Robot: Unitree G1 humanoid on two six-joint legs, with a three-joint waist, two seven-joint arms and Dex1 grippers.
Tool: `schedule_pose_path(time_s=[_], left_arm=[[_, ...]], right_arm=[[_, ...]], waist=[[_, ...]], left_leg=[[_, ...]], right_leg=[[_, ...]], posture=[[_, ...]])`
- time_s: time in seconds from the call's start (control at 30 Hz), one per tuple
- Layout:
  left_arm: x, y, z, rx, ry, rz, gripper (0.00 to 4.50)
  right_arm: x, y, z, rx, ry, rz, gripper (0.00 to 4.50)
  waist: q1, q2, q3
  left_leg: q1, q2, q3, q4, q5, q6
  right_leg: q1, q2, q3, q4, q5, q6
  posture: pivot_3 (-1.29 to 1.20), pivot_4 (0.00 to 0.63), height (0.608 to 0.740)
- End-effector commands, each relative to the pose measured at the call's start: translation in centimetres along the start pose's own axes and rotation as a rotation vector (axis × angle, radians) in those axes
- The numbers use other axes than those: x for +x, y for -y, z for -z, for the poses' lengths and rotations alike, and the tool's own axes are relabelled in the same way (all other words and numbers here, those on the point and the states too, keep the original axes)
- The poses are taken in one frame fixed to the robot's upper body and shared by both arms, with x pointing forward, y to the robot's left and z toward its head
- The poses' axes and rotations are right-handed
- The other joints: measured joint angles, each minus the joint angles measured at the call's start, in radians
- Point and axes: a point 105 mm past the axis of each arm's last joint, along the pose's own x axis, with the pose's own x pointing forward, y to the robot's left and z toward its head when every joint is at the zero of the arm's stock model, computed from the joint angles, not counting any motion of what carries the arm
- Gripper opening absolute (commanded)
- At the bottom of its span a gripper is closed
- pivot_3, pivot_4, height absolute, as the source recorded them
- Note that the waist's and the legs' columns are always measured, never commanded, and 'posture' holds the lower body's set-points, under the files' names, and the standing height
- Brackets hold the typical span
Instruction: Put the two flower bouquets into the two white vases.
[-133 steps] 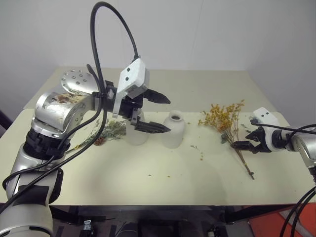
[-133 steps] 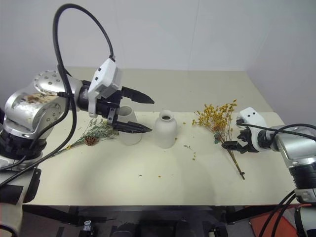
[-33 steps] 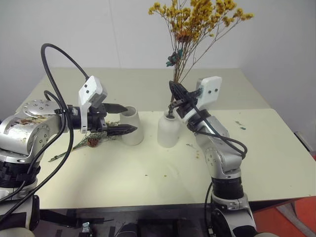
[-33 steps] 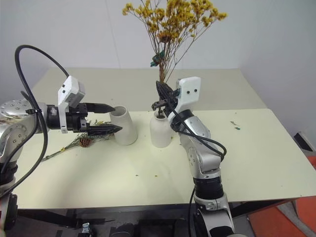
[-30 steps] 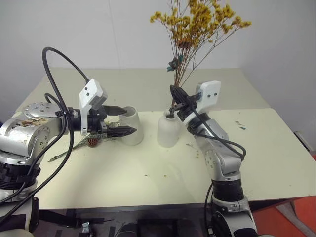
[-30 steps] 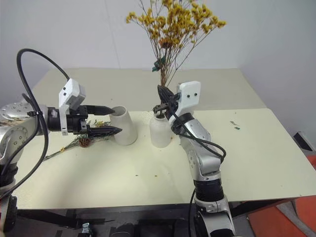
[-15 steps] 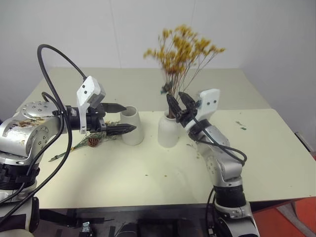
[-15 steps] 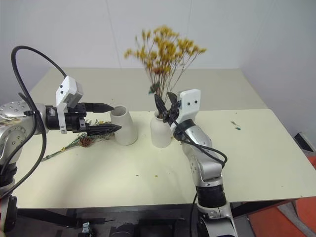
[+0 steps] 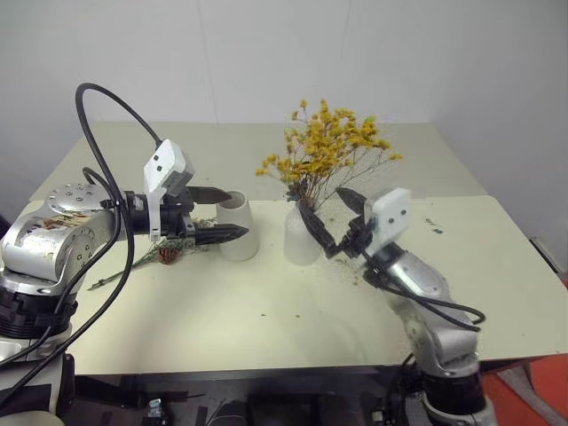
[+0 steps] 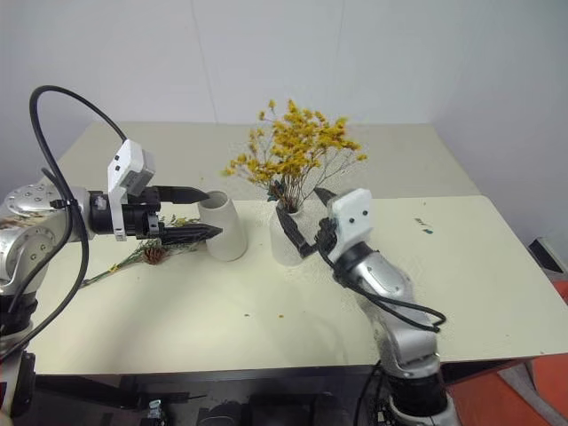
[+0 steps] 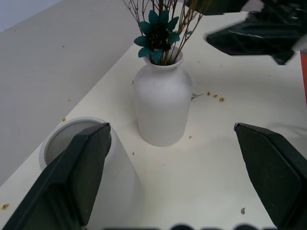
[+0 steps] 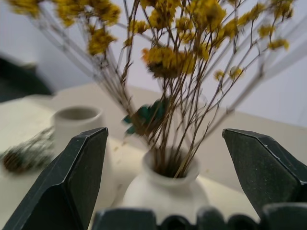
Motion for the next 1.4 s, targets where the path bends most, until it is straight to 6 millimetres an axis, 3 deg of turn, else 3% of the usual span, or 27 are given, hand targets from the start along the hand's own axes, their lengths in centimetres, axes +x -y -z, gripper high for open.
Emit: schedule_pose_path(time_s=[0.03, 0.17, 0.4, 0.57, 0.7, 0.9, 1.0, 1.17, 1.33, 1.4], left_arm=[[-0.3, -0.1, -1.4, 0.087, 0.038, -0.021, 4.50], [-0.6, 0.1, -1.3, 0.083, 0.037, -0.024, 4.50], [-2.0, -1.0, -0.5, 0.080, -0.001, -0.120, 4.50], [-3.9, -4.4, -1.6, 0.161, -0.110, -0.408, 4.50], [-6.3, -4.4, -1.8, 0.203, -0.219, -0.434, 4.50], [-10.4, -3.3, 1.3, 0.232, -0.554, -0.411, 4.50], [-12.6, -3.5, 3.4, 0.236, -0.752, -0.401, 4.50], [-15.3, -4.2, 5.9, 0.178, -0.924, -0.365, 4.50], [-15.2, -5.5, 7.5, 0.178, -0.987, -0.324, 4.50], [-14.1, -6.0, 8.1, 0.104, -0.905, -0.282, 4.50]], right_arm=[[-2.1, 0.3, -2.2, -0.034, 0.048, -0.032, 4.48], [-4.6, 1.2, -2.0, -0.051, -0.053, -0.079, 4.48], [-7.8, -0.4, -3.4, 0.039, -0.272, -0.394, 4.48], [-8.0, -2.1, -3.9, -0.032, -0.446, -0.593, 4.48], [-7.5, -2.4, -3.3, -0.068, -0.554, -0.665, 4.48], [-6.1, -3.1, -2.7, -0.076, -0.576, -0.747, 4.48], [-5.7, -3.2, -2.3, -0.055, -0.597, -0.782, 4.48], [-5.7, -3.0, -1.7, -0.081, -0.624, -0.848, 4.48], [-5.7, -3.1, -1.3, -0.087, -0.637, -0.895, 4.48], [-5.6, -3.1, -1.0, -0.076, -0.638, -0.897, 4.48]], waist=[[0.001, 0.000, 0.000], [0.004, 0.000, 0.000], [0.000, -0.001, 0.000], [0.003, -0.001, 0.000], [0.000, -0.002, 0.000], [0.000, -0.002, 0.000], [0.003, -0.002, 0.000], [0.014, -0.002, 0.000], [0.025, -0.002, 0.000], [0.032, -0.002, 0.000]], left_leg=[[0.000, 0.000, 0.000, 0.000, 0.000, 0.000], [0.001, 0.000, 0.000, 0.000, 0.000, 0.000], [0.002, 0.001, 0.001, 0.000, 0.000, 0.000], [0.003, 0.001, 0.000, 0.000, 0.000, 0.000], [0.002, 0.001, 0.000, -0.002, 0.000, 0.000], [-0.001, 0.001, 0.001, -0.003, 0.000, 0.000], [0.000, 0.001, 0.002, -0.003, 0.000, 0.000], [0.000, 0.001, 0.002, -0.003, 0.000, 0.000], [-0.002, 0.001, 0.002, -0.003, 0.000, 0.000], [-0.002, 0.002, 0.002, -0.003, 0.000, 0.000]], right_leg=[[0.000, 0.000, 0.000, 0.000, 0.000, 0.001], [0.001, 0.000, 0.000, -0.001, -0.002, 0.004], [0.002, 0.000, 0.000, -0.001, -0.003, 0.004], [0.004, 0.000, 0.000, -0.002, -0.003, 0.005], [0.003, 0.000, -0.001, -0.005, -0.003, 0.005], [-0.001, -0.001, -0.001, -0.004, -0.004, 0.004], [-0.001, -0.001, -0.001, -0.003, -0.004, 0.004], [-0.001, -0.001, -0.002, -0.003, -0.008, -0.003], [-0.002, 0.000, -0.003, -0.003, -0.007, -0.001], [-0.002, 0.000, -0.003, -0.002, -0.005, 0.002]], posture=[[0.00, 0.150, 0.740], [0.00, 0.150, 0.740], [0.00, 0.150, 0.740], [0.00, 0.150, 0.740], [0.00, 0.150, 0.740], [0.00, 0.150, 0.740], [0.00, 0.150, 0.740], [0.00, 0.150, 0.740], [0.00, 0.150, 0.740], [0.00, 0.150, 0.740]])
